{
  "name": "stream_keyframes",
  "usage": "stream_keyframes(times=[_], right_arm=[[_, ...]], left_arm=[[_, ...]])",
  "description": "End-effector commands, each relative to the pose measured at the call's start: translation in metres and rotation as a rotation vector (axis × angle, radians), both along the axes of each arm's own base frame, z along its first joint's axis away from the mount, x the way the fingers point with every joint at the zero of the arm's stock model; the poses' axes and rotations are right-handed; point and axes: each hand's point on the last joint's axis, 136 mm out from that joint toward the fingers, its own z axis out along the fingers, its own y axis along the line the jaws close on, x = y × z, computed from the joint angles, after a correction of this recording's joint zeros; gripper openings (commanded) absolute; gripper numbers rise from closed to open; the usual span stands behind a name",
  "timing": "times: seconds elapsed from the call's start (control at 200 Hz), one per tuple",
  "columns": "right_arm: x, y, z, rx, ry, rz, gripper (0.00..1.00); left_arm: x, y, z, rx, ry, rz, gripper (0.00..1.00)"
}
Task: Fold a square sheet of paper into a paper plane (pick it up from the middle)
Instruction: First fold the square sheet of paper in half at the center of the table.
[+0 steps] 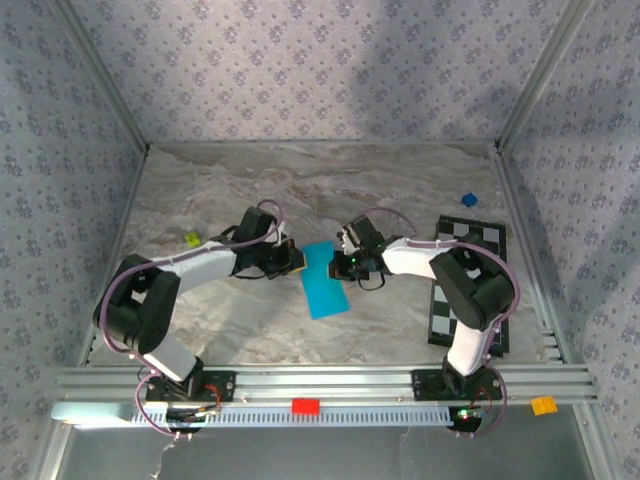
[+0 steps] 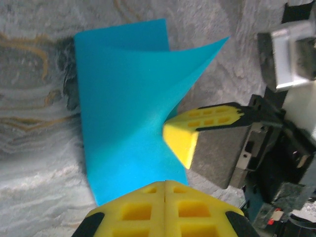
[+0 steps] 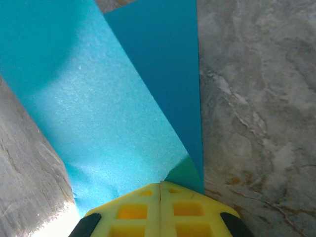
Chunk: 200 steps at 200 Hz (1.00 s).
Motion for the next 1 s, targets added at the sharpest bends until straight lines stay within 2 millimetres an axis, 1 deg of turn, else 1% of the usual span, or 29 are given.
stream_keyframes(times=[0.0, 0.16, 0.415, 0.525, 0.635, 0.715, 0.86, 0.994], right_arm=[[-0.051, -0.050, -0.066, -0.254, 0.201, 0.013, 0.00], [-0.050, -0.055, -0.066, -0.259, 0.203, -0.006, 0.00], [-0.047, -0.056, -0.065, -0.253, 0.200, -0.022, 0.00], [-0.046, -0.055, -0.065, -0.252, 0.197, -0.028, 0.00], [-0.046, -0.057, -0.067, -0.255, 0.203, -0.033, 0.00], [-0.045, -0.057, -0.067, -0.253, 0.201, -0.036, 0.00], [-0.046, -0.057, -0.068, -0.252, 0.208, -0.035, 0.00], [-0.047, -0.058, -0.068, -0.255, 0.211, -0.039, 0.00]], left_arm=[[0.012, -0.007, 0.011, -0.036, -0.031, -0.029, 0.05], [0.017, -0.009, 0.008, -0.040, -0.022, -0.037, 0.05], [0.021, -0.015, 0.005, -0.059, -0.029, -0.062, 0.03], [0.021, -0.019, -0.001, -0.075, -0.025, -0.073, 0.03], [0.021, -0.021, -0.010, -0.078, -0.004, -0.082, 0.03], [0.020, -0.024, -0.011, -0.089, -0.002, -0.095, 0.04], [0.023, -0.017, -0.020, -0.047, -0.010, -0.077, 0.04], [0.020, -0.013, -0.032, -0.012, 0.009, -0.082, 0.04]])
